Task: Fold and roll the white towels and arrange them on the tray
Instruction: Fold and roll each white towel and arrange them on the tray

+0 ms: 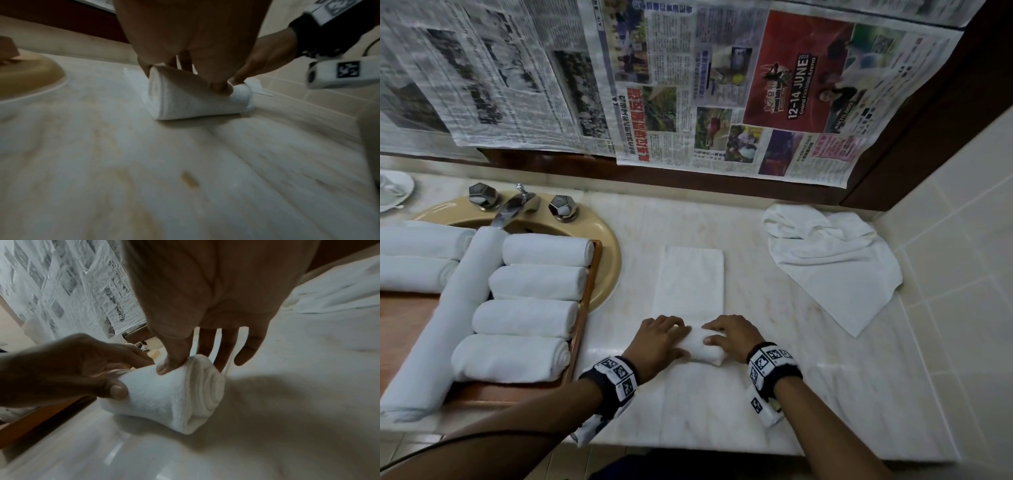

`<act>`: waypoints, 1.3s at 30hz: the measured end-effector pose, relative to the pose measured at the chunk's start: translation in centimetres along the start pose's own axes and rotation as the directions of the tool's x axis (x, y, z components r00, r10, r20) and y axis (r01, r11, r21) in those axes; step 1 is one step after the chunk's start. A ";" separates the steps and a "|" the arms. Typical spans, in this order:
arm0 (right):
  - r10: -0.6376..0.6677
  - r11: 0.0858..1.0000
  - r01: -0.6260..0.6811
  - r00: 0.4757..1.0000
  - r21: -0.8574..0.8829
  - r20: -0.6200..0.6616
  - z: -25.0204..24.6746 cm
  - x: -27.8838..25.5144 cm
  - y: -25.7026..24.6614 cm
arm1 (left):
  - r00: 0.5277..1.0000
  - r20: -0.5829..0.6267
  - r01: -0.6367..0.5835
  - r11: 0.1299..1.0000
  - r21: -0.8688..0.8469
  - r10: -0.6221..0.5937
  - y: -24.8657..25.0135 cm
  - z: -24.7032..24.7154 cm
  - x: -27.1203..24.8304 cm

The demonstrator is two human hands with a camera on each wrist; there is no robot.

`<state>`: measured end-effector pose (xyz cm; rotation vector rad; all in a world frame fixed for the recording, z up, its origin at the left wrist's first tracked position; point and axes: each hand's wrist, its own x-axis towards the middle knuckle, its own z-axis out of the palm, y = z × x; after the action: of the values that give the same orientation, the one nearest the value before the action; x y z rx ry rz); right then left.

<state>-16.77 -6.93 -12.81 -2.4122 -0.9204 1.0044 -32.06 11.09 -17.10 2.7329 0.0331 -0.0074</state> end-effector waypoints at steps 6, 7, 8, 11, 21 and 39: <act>-0.128 0.986 0.119 0.990 -0.119 -0.066 -0.5 -0.4 0.0 | 0.980 0.148 0.161 0.972 -0.171 -0.136 -0.6 -1.1 2.2; -0.165 0.976 0.151 0.983 -0.157 -0.083 -0.4 -0.4 0.1 | 0.972 0.171 0.195 0.959 -0.207 -0.161 -0.7 -1.3 2.7; -0.194 0.968 0.174 0.976 -0.180 -0.102 -0.2 -0.3 0.3 | 0.968 0.180 0.215 0.947 -0.238 -0.175 -0.9 -1.3 3.1; -0.238 0.961 0.215 0.963 -0.176 -0.125 -0.1 0.3 0.8 | 0.966 0.184 0.228 0.929 -0.292 -0.180 -1.4 -1.2 3.6; -0.234 0.960 0.227 0.972 -0.164 -0.026 -1.4 2.6 1.0 | 0.955 0.048 0.293 0.956 -0.002 -0.293 0.2 -1.4 4.3; -0.366 0.883 0.267 0.907 -0.386 -0.210 -1.5 3.0 -0.5 | 0.952 0.136 0.288 0.952 -0.099 -0.274 -1.8 -2.4 7.7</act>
<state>-14.32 -4.65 -13.02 -2.4704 -1.4282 0.3902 -24.43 13.82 -15.70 2.5807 0.3775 -0.2437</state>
